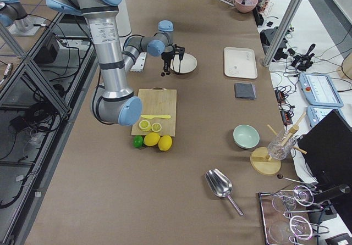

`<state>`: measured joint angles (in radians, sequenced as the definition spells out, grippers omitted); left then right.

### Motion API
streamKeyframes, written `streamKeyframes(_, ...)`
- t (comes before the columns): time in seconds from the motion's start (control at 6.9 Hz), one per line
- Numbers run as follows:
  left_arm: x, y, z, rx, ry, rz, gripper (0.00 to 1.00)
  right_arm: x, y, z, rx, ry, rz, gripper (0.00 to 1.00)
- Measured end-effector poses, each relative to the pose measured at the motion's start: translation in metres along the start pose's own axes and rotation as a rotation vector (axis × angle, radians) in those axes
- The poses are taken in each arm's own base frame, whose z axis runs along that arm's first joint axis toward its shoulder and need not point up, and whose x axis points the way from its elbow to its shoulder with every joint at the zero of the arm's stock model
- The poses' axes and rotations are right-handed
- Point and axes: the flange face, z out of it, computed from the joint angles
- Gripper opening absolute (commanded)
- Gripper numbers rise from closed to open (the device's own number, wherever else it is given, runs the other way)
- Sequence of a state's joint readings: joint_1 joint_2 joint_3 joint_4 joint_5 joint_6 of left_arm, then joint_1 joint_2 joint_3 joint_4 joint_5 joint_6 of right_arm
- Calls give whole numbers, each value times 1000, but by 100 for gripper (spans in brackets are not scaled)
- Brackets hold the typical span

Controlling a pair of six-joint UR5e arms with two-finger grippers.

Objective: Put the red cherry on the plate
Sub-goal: 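Carry the cherries with the right gripper over the white plate and release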

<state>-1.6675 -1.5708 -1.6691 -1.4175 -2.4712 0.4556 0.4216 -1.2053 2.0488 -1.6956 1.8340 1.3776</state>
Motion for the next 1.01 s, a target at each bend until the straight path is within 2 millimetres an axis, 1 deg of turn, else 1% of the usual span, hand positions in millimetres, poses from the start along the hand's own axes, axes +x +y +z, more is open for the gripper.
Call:
streamKeyframes(0.29, 0, -1, 0, 1, 0, 0, 98, -86, -21, 1, 9, -18, 69, 16)
streamKeyframes(0.43, 0, -1, 0, 0, 0, 0, 98, -125, -33, 5, 15, -20, 111, 18)
streamKeyframes(0.58, 0, 0, 0, 0, 0, -1, 98, -153, -45, 11, 22, -26, 147, 40)
streamKeyframes(0.72, 0, -1, 0, 0, 0, -2, 98, -171, -55, 21, 31, -40, 171, 90)
streamKeyframes(0.87, 0, -1, 0, 0, 0, -4, 98, -177, -61, 31, 41, -45, 181, 100)
streamKeyframes(1.01, 0, -1, 0, 0, 0, -5, 98, -179, -65, 40, 52, -38, 186, 100)
